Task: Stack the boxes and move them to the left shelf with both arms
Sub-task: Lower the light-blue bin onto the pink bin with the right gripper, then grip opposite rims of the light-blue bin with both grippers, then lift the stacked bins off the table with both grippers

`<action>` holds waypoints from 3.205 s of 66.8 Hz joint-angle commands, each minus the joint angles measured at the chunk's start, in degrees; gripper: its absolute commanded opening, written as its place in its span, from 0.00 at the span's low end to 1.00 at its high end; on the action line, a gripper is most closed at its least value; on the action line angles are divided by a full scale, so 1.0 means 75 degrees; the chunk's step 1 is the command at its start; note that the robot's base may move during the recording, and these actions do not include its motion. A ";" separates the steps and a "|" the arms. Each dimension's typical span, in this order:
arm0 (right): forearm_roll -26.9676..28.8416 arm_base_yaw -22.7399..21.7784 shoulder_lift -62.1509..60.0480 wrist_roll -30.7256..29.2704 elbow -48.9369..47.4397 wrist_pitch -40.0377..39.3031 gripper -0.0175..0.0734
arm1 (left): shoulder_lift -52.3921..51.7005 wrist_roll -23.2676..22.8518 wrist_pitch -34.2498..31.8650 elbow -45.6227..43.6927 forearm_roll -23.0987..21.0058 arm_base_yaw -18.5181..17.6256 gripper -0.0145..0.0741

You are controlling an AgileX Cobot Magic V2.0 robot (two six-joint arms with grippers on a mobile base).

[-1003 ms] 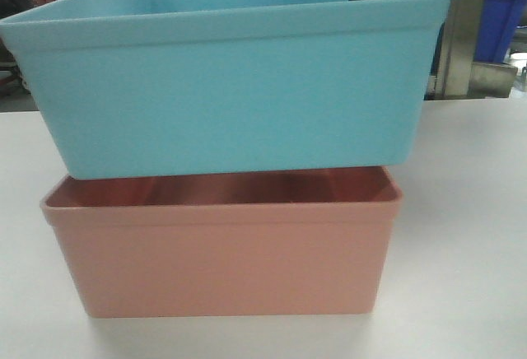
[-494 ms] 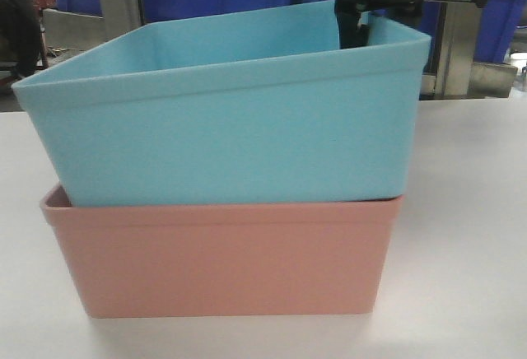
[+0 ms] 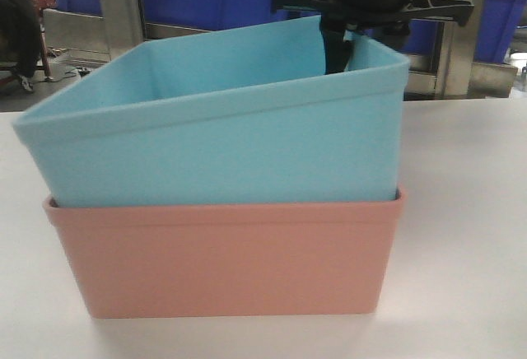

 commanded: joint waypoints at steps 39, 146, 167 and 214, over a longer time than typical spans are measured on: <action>-0.0490 -0.0028 -0.1128 -0.1009 -0.0245 0.0451 0.88 | 0.1176 0.0014 -0.0545 -0.1191 0.0002 0.0011 0.68; -0.0212 -0.0028 0.0970 -0.1827 -0.0207 -0.0249 0.62 | 0.9421 -0.0289 0.0569 -0.5564 -0.1200 -0.0385 0.63; -0.0283 -0.0028 0.0970 -0.1834 -0.0207 -0.0246 0.25 | 0.9427 -0.0289 0.0615 -0.5564 -0.1200 -0.0385 0.17; -0.0730 0.0000 -0.1045 -0.1834 -0.0207 -0.0150 0.25 | 0.6501 -0.2056 0.2163 -0.5595 -0.0420 -0.0648 0.15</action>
